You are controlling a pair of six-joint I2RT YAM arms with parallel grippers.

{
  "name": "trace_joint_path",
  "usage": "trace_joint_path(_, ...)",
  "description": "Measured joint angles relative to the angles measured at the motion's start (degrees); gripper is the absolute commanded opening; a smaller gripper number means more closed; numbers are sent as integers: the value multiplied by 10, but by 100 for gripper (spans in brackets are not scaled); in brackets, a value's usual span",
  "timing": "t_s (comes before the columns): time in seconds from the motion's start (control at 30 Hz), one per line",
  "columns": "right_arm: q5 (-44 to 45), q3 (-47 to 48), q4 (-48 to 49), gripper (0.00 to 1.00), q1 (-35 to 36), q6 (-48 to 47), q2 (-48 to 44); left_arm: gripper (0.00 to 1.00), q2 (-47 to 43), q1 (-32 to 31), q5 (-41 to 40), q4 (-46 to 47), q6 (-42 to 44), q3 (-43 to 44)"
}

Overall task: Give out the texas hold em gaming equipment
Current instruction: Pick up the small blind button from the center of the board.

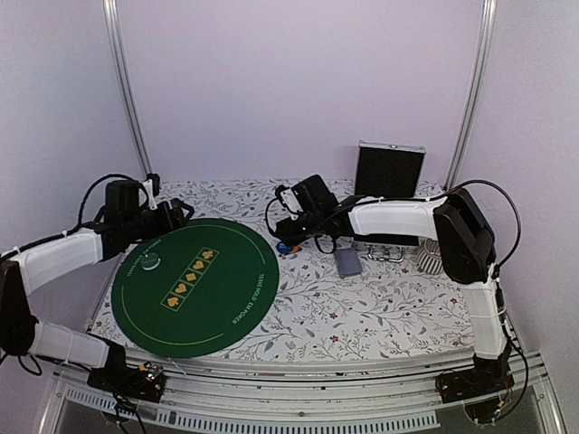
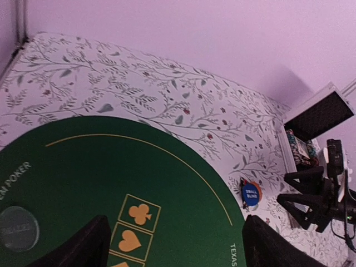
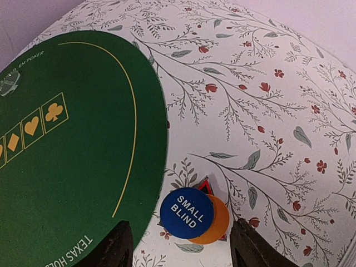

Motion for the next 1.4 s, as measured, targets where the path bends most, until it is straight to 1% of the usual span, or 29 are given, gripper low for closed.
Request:
trace_joint_path(0.1, -16, 5, -4, 56, -7, 13, 11, 71, 98, -12, 93, 15, -7, 49)
trace_joint_path(0.17, -38, 4, -1, 53, -17, 28, 12, 68, 177, -24, 156, 14, -9, 106)
trace_joint_path(0.2, -48, 3, 3, 49, -23, 37, 12, 67, 212, -31, 184, 15, -10, 136)
trace_joint_path(0.27, -71, -4, 17, 47, -39, 58, 12, 63, 271, -46, 229, 21, -18, 186)
trace_joint_path(0.43, -115, -38, 42, 45, -67, 101, 12, 57, 371, -84, 296, 37, -51, 253)
trace_joint_path(0.5, -128, -48, 46, 45, -70, 114, 11, 56, 421, -91, 319, 12, -52, 302)
trace_joint_path(0.57, -141, -62, 55, 45, -69, 125, 9, 52, 468, -93, 329, -18, -46, 356)
trace_joint_path(0.63, -153, -80, 60, 44, -68, 135, 4, 50, 508, -93, 334, -45, -38, 402)
trace_joint_path(0.77, -177, -99, 61, 42, -68, 144, -3, 49, 541, -92, 350, -69, -36, 421)
trace_joint_path(0.9, -197, -100, 68, 41, -74, 149, -4, 55, 572, -95, 367, -75, -34, 422)
trace_joint_path(1.03, -214, -100, 69, 36, -83, 148, -4, 55, 609, -100, 383, -73, -33, 436)
trace_joint_path(1.13, -223, -97, 70, 34, -89, 147, 2, 54, 633, -106, 395, -72, -33, 449)
trace_joint_path(1.27, -226, -85, 72, 33, -93, 147, 21, 49, 657, -111, 414, -67, -34, 480)
trace_joint_path(1.4, -232, -68, 72, 32, -94, 146, 45, 48, 684, -114, 429, -66, -29, 508)
